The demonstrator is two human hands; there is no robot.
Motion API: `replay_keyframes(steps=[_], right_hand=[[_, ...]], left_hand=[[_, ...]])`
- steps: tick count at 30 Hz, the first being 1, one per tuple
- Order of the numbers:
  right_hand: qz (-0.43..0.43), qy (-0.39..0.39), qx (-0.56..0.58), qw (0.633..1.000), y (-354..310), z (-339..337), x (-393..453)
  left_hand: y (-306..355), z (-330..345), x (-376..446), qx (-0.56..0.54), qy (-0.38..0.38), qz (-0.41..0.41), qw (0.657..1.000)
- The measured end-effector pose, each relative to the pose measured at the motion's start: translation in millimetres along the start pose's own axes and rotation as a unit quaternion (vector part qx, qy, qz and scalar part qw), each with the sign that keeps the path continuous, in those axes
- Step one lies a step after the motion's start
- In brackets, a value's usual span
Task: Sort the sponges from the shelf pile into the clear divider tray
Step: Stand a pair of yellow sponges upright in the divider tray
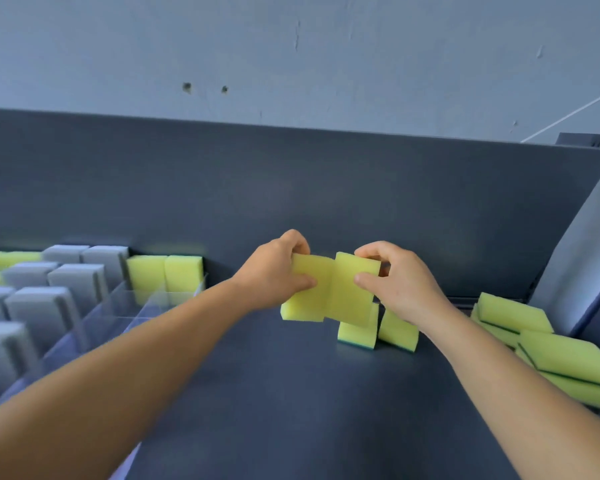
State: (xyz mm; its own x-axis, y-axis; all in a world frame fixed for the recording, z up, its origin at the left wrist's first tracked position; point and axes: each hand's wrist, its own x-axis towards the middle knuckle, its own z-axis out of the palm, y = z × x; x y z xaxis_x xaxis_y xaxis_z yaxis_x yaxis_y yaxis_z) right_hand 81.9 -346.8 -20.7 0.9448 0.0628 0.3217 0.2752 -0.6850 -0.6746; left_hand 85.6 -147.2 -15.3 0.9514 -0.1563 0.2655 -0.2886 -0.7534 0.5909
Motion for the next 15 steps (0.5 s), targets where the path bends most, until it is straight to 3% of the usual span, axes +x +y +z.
replay_keyframes(steps=[15], right_hand=[[-0.094,-0.012,0.039,0.995,-128,104,6]], left_hand=[[-103,-138,-57,0.104,0.079,-0.042,0.99]])
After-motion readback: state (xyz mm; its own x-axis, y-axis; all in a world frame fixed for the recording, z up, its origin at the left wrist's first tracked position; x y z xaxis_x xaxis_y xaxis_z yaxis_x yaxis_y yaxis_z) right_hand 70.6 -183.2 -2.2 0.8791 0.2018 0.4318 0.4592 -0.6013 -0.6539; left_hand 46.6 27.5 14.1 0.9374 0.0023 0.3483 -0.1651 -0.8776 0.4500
